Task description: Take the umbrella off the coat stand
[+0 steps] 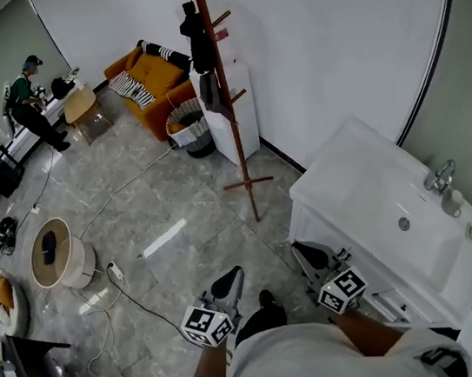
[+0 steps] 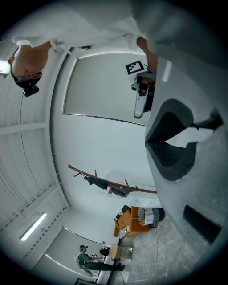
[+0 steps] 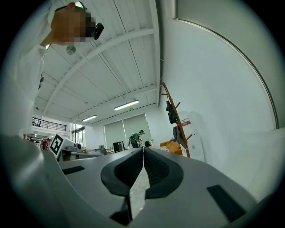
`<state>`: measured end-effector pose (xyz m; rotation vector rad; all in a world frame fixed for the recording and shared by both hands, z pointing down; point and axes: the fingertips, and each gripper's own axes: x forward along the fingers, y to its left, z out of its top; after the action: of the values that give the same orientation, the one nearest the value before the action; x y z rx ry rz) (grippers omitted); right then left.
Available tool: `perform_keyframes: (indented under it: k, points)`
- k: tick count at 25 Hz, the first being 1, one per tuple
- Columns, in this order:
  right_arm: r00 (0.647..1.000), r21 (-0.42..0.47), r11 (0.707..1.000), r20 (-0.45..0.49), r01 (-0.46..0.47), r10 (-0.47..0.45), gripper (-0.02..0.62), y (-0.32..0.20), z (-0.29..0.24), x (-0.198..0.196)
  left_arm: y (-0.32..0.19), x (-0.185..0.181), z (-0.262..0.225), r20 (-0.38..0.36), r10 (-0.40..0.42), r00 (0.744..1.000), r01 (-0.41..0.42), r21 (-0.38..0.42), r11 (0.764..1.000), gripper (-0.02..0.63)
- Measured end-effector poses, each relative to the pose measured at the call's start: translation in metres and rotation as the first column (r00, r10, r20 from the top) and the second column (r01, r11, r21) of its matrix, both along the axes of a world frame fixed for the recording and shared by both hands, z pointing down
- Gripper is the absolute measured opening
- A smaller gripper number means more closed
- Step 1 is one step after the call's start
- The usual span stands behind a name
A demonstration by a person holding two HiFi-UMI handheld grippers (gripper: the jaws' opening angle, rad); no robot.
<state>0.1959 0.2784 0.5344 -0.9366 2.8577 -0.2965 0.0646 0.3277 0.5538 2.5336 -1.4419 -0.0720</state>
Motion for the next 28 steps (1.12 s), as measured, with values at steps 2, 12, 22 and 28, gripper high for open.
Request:
perform_keyframes:
  k: [2,12,22,28]
  points:
    - [1.0,0.014,1.0,0.002,0.001,-0.001,0.017,-0.017,-0.01,-0.014,-0.018,-0.014,-0.005,-0.001,0.003,1.0,-0.003,0.006,1.0,0.014]
    - [0.998,0.105,0.993,-0.044,0.056,-0.051,0.017,-0.106,-0.052,-0.101,-0.106,-0.081,-0.022,-0.066,0.041,0.997,-0.04,0.022,0.999,0.014]
    - [0.986,0.221,0.971,-0.156,0.087,-0.053,0.017,-0.146,-0.069,-0.148,-0.164,-0.126,-0.015,-0.116,0.043,0.992,-0.037,0.054,0.998,0.014]
    - [0.986,0.136,0.989,-0.161,0.054,-0.032,0.017,-0.183,-0.042,-0.149,-0.189,-0.14,-0.002,-0.141,0.05,0.989,-0.051,-0.001,0.999,0.014]
